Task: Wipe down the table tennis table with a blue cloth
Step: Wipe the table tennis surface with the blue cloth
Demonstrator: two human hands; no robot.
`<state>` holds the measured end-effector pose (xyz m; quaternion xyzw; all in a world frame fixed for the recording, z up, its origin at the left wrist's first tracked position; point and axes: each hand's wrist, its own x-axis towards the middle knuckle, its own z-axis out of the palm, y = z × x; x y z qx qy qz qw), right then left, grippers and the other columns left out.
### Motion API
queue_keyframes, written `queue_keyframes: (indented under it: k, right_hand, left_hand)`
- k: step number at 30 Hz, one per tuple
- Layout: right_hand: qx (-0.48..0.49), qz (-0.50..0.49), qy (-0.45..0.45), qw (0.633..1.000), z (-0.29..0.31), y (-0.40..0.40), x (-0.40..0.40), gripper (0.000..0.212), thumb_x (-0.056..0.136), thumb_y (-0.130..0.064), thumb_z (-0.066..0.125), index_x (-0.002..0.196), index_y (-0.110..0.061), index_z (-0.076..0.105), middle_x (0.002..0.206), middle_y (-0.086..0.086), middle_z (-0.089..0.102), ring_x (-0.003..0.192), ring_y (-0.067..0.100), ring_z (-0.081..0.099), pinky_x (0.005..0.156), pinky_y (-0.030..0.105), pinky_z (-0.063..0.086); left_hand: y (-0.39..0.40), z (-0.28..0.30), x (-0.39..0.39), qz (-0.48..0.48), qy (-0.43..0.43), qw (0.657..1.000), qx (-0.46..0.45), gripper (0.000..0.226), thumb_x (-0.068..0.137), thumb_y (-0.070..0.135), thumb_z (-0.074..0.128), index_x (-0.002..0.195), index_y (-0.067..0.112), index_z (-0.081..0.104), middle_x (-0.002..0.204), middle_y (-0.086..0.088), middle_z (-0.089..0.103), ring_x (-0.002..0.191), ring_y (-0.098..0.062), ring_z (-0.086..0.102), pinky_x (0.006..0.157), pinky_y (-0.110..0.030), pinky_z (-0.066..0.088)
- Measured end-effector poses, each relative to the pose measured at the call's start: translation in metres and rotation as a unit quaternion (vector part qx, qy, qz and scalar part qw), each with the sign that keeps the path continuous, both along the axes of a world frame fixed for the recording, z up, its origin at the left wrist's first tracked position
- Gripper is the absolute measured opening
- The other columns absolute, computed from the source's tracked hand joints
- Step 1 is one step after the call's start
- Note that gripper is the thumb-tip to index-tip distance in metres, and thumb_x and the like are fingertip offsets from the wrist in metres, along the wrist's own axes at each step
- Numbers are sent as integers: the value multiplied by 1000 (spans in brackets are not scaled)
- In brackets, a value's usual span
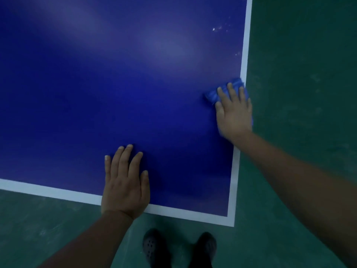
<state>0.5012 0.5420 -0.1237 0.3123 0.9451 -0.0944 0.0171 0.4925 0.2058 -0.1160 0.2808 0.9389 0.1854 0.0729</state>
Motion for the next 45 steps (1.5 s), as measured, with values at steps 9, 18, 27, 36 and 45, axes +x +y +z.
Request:
queue_keyframes:
  k: [9, 18, 27, 36, 45]
  right_hand:
    - [-5, 280, -33, 959, -2, -109, 183, 52, 95, -43, 42, 146, -33, 43, 160, 1, 32, 148, 34, 23, 115, 56, 19]
    - [26, 109, -21, 993, -7, -113, 58, 55, 102, -48, 20, 155, -35, 24, 166, -2, 13, 153, 29, 3, 122, 53, 3]
    - [25, 236, -39, 971, -4, -99, 141, 52, 99, -46, 36, 150, -37, 36, 163, -5, 21, 153, 27, 9, 120, 54, 11]
    - [29, 144, -45, 988, 5, -35, 17, 55, 101, -46, 25, 152, -30, 37, 163, -1, 24, 152, 29, 12, 120, 56, 15]
    - [-26, 423, 7, 906, -6, -133, -143, 53, 103, -44, 24, 154, -32, 27, 166, -1, 15, 153, 30, 1, 120, 57, 1]
  left_hand:
    - [0, 0, 0, 8, -2, 1000, -2, 54, 98, 34, 30, 135, 1, 52, 151, -19, 38, 146, -34, 25, 121, -56, 9]
    - [-1, 4, 3, 14, -2, 1000, 19, 54, 98, 32, 31, 136, -1, 49, 151, -21, 37, 145, -37, 25, 122, -56, 8]
    - [-1, 3, 2, 17, -8, 1000, -1, 55, 97, 34, 30, 135, 1, 51, 149, -22, 38, 144, -39, 27, 122, -54, 10]
    - [1, 4, 1, 15, -5, 999, -47, 55, 98, 37, 30, 133, 3, 56, 148, -18, 44, 142, -35, 32, 120, -49, 12]
    - [57, 12, 13, 199, 30, 979, -37, 53, 96, 34, 35, 129, 0, 59, 144, -17, 50, 137, -35, 40, 117, -52, 20]
